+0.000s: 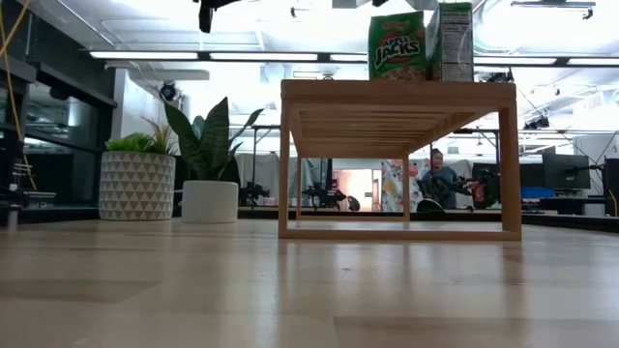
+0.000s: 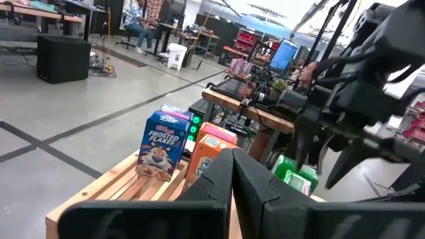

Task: Stack cereal on shelf
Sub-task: Put the green cereal box aligned with the other green cereal box on the shelf

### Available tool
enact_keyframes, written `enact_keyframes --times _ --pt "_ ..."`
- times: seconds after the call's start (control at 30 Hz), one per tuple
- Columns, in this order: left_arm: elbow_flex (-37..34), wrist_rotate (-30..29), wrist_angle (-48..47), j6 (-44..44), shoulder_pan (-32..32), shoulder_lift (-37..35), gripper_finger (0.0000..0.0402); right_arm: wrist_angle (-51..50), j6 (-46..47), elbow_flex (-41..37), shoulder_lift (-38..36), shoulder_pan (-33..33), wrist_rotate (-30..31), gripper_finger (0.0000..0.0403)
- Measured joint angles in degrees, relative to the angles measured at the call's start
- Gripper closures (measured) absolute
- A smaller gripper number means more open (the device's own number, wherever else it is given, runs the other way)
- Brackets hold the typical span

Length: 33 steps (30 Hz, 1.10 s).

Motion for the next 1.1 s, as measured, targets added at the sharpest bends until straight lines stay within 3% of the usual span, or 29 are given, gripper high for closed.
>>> enact_keyframes --times 0.1,0.2,0.27,0.5,0.77,0.97,1.1 --pt "0.0 0.0 0.0 0.0 0.0 0.8 0.0402 -0.1 0.8 0.0 -1.4 0.0 -1.0 0.0253" --pt "0.0 0.0 0.5 0.0 -0.1 2.0 0.0401 -0.7 3.6 0.0 -2.2 0.0 -4.0 0.0348" --pt "0.0 0.0 1.5 0.0 -0.4 3.5 0.0401 -0.8 5.0 0.0 -2.3 0.3 -6.8 0.0387" --pt "1.6 3.5 6.6 -1.4 -2.9 11.2 0.0402 -2.3 9.0 -3.2 -1.8 5.0 -6.8 0.0399" --pt "8.4 7.2 5.2 4.9 -12.3 23.6 0.0402 -4.5 15.6 -7.2 -1.9 8.0 -2.8 0.0402" --pt "11.7 -4.4 5.8 10.3 -16.6 30.6 0.0401 -4.0 18.4 -9.3 -1.9 9.7 -1.4 0.0402" --pt "12.2 -5.4 6.5 12.6 -17.3 33.7 0.0401 -3.9 21.5 -9.6 -1.9 10.0 1.8 0.0403"
